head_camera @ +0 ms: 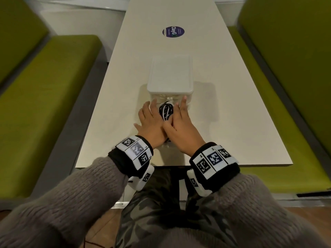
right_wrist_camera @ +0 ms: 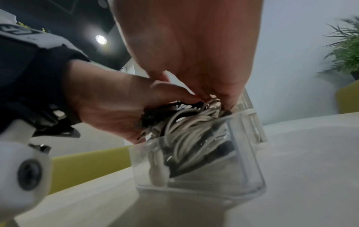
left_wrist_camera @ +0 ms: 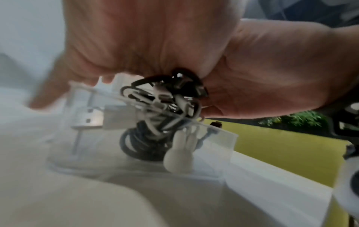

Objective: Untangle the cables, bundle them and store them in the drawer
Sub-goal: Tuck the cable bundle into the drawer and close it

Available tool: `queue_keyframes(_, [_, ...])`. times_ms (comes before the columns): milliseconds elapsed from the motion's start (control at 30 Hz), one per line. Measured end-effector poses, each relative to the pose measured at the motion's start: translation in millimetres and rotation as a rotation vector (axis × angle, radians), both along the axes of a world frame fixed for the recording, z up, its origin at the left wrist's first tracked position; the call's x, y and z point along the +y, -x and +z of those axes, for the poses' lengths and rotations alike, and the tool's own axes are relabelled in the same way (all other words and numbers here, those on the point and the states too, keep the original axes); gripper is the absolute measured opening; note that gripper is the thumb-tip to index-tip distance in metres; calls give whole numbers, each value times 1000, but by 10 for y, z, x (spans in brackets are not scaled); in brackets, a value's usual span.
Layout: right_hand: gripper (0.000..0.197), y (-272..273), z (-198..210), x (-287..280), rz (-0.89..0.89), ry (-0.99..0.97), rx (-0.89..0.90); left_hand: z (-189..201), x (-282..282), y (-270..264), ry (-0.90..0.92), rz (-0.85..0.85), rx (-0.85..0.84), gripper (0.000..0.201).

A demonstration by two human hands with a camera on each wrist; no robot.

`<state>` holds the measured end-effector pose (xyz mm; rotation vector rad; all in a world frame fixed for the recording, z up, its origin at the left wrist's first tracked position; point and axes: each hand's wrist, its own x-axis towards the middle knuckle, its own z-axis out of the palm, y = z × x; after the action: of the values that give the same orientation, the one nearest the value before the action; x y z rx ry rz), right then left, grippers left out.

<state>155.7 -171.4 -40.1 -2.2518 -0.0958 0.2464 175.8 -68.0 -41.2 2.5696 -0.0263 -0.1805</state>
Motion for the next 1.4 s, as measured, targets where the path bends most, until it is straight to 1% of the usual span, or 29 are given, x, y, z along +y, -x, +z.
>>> queue_keyframes(33, [74,-6,-7,13,7,-7,-10,1,21,8,171,10,24,71])
queue_keyframes(67, [76,-8,-19,16,13,-15,-14,8,43,5,291,7,34,70])
queue_keyframes(100, [79,-6,-32,13,27,-22,-10,9,82,-8,350,0,14,70])
queue_keyframes(133, [81,4,-49,7,50,-24,-5,-15,137,-36,364,-18,-16,71])
queue_keyframes(200, [82,37,-83,-9,112,26,-11,-115,256,-100,307,-79,-31,70])
queue_keyframes(267, [83,59,-107,-18,164,163,-10,-211,337,-165,170,-132,34,69])
queue_keyframes(333, [84,61,-105,-15,199,283,14,-249,354,-211,4,-124,125,70])
queue_keyframes(367, [84,53,-100,-12,210,328,25,-253,352,-225,-45,-129,136,71])
queue_keyframes(400, [85,47,-94,-18,219,366,35,-258,341,-240,-50,-153,120,73])
queue_keyframes(433, [85,37,-85,-11,231,397,46,-255,342,-247,-13,-185,93,74])
queue_keyframes(533, [86,0,-57,-13,246,443,76,-223,324,-243,219,-243,34,77])
queue_keyframes(600, [87,-36,-35,-24,242,437,96,-179,285,-219,341,-232,10,73])
queue_keyframes(667, [89,-59,-17,-26,243,404,111,-151,281,-195,412,-188,-7,67])
queue_keyframes(733, [94,-64,-4,-37,235,333,122,-147,287,-209,411,-194,-33,66])
queue_keyframes(833, [108,-84,6,-53,219,194,151,-123,228,-225,452,-192,29,66])
queue_keyframes(900, [112,-113,-2,-57,210,120,154,-141,157,-225,444,-186,37,68])
queue_keyframes(1033, [101,-45,-25,-59,179,31,130,-216,49,-203,427,-158,45,75])
queue_keyframes(1100, [98,9,-28,-73,189,12,99,-238,2,-194,430,-123,46,77])
queue_keyframes(1167, [95,26,-31,-97,212,35,84,-270,-37,-201,411,-94,26,78])
queue_keyframes(1300, [88,7,-34,-136,241,98,91,-378,-37,-210,247,-91,-9,83])
queue_keyframes(1367, [87,-8,-17,-148,242,132,102,-359,-67,-181,244,-53,-30,92])
queue_keyframes(1400, [88,-17,-8,-147,245,157,109,-315,-95,-158,268,-10,-35,92])
